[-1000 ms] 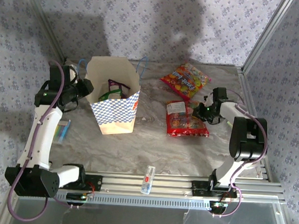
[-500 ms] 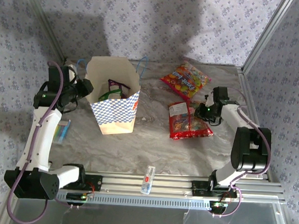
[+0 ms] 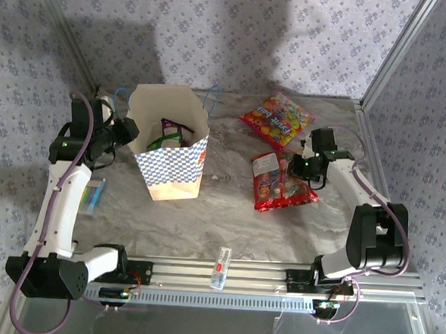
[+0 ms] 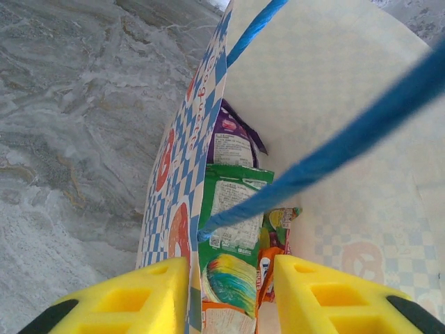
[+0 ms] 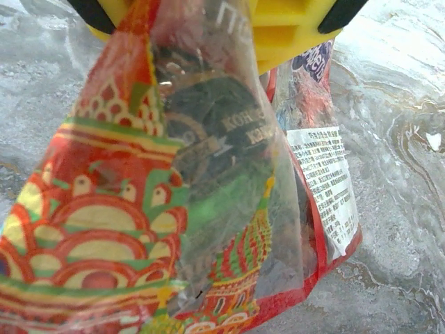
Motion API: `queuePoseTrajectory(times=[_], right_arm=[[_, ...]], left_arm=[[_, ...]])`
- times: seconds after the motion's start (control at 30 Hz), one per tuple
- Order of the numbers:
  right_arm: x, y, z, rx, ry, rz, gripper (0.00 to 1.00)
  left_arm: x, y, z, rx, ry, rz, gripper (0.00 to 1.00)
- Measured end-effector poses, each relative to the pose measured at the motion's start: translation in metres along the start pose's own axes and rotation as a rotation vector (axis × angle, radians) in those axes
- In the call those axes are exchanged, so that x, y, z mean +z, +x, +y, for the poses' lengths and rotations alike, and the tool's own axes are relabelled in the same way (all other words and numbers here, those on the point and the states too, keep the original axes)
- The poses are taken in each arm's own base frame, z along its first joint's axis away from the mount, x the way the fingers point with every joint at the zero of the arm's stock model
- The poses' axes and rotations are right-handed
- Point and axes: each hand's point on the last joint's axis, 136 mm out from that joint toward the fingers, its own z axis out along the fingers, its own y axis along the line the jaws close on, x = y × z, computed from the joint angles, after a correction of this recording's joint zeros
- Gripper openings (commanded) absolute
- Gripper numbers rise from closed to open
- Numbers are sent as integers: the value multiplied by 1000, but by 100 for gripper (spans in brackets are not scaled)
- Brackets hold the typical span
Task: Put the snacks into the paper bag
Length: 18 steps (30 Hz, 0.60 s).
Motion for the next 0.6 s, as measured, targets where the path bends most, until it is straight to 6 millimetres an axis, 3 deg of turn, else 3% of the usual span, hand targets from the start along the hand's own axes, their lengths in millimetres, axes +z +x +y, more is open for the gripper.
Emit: queuePoseTrajectory(times=[0.3,0.6], right_arm=[[-16,1,13,-114,52,-52,0],[-18,4,26,-217,84,-61,0]], left_arm=[[-2,1,0,1,2,-4,38],[0,4,2,-1,-3,5,38]])
